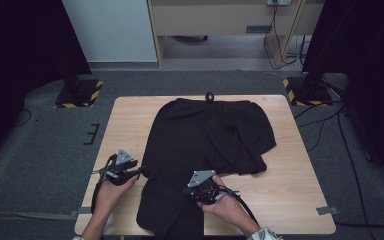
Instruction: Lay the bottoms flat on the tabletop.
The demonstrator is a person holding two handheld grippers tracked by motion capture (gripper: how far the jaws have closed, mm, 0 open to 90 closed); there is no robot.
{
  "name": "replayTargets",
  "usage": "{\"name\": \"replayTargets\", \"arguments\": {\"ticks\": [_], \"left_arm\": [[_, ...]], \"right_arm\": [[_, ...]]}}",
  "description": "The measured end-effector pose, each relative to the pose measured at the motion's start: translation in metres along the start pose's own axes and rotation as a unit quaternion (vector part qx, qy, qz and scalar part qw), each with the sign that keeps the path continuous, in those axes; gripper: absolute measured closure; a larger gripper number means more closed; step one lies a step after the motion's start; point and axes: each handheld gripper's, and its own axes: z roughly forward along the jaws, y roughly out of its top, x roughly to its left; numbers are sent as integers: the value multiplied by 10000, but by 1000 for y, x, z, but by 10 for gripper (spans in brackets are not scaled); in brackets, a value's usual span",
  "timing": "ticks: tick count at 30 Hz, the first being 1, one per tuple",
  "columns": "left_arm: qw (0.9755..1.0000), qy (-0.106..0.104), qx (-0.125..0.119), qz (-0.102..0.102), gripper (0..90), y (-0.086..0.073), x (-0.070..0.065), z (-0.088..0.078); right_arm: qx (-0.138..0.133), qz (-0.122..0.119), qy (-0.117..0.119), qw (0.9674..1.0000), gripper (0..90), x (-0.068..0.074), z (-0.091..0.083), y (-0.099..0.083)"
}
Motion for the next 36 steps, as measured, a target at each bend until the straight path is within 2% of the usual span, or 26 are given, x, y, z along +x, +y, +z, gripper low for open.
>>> {"name": "replayTargets", "arguments": {"ticks": [2,4,5,6,7,8,9,10,11,12,13,15,16,17,19,20,26,30,33,36], "left_arm": [[10000,-14,36,1,502,-1,0,2],[9996,-248,41,-95,473,-2,-1,8],[9996,-248,41,-95,467,-2,-1,8],[9995,-280,148,11,470,-2,-4,13],[9995,-280,148,11,490,-2,-4,13],[9991,-332,174,203,522,-1,-9,15],[9991,-332,174,203,591,-1,-9,15],[9988,-390,192,236,591,0,-11,15],[9983,-416,234,322,668,1,-14,15],[9976,-434,287,446,805,4,-17,16],[9976,-434,287,446,850,4,-17,16],[9973,-419,323,502,873,7,-17,18],[9972,-305,367,577,880,10,-14,19],[9972,-305,367,577,881,10,-14,19],[9977,-175,338,558,881,13,-7,20],[9984,-149,301,460,881,18,2,21],[9989,-83,258,385,881,32,15,31],[9987,-46,252,434,879,39,15,43],[9989,-70,209,417,873,41,16,46],[9986,-100,232,475,867,42,17,54]], "right_arm": [[10,-27,29,10000,894,1,-3,-3],[-7,-12,76,10000,894,3,-12,-12],[-7,-12,76,10000,894,3,-12,-12],[-30,0,97,9999,892,4,-17,-17],[-30,0,97,9999,892,4,-17,-17],[-51,-9,86,10000,891,4,-18,-19],[-51,-9,86,10000,891,4,-18,-19],[-64,16,88,9999,891,3,-18,-19],[-65,16,91,9999,891,3,-18,-19],[-63,2,84,9999,891,3,-16,-18],[-63,2,84,9999,891,3,-16,-18],[-66,-8,75,9999,892,3,-15,-15],[-82,6,57,10000,892,4,-13,-13],[-82,6,57,10000,892,4,-13,-13],[-112,17,49,9999,893,4,-11,-9],[-161,6,24,9999,893,3,-11,-5],[-235,41,-90,9997,895,3,-14,2],[-187,150,-246,9994,897,-1,-21,-6],[-142,215,-346,9991,897,-4,-25,-13],[-84,467,-548,9974,897,-12,-32,-27]]}}
